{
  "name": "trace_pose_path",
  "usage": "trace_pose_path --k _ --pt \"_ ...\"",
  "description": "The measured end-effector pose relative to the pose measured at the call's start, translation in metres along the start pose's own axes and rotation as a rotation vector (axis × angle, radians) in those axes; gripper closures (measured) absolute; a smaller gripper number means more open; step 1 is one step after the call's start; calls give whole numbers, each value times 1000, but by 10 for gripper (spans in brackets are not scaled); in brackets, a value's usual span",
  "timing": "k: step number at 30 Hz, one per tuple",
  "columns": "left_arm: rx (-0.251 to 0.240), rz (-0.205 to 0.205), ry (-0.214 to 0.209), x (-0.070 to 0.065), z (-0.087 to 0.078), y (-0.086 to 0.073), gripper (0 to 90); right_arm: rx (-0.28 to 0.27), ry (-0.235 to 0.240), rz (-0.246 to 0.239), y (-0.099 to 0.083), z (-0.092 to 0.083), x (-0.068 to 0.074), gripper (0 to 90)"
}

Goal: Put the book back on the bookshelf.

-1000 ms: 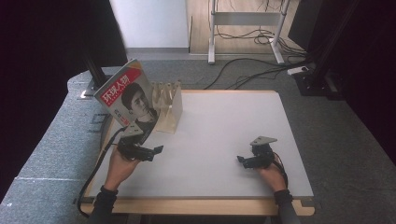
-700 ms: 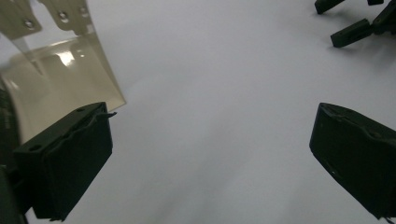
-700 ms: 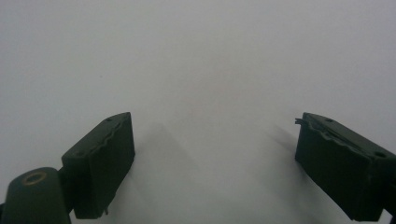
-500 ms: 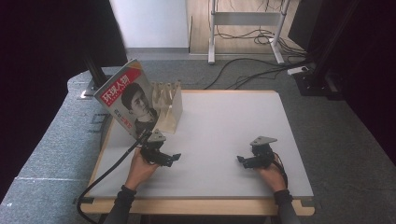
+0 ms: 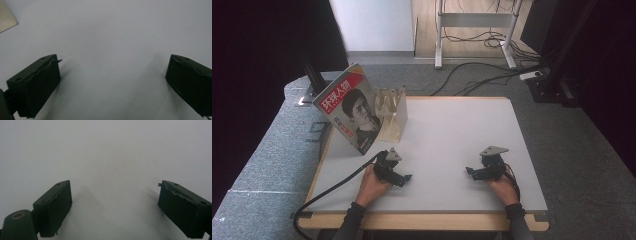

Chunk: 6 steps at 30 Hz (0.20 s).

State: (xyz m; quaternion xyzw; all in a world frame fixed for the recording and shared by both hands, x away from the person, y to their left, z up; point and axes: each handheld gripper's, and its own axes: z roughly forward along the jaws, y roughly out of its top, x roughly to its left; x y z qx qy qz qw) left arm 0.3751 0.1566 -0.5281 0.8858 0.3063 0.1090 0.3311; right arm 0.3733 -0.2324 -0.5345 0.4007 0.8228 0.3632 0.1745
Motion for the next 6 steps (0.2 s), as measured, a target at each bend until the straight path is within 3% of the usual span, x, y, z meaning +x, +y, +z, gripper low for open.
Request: trace_pose_path --k 6 --pt "-2 0 0 0 0 -1 0 -2 -1 2 -1 0 1 108"
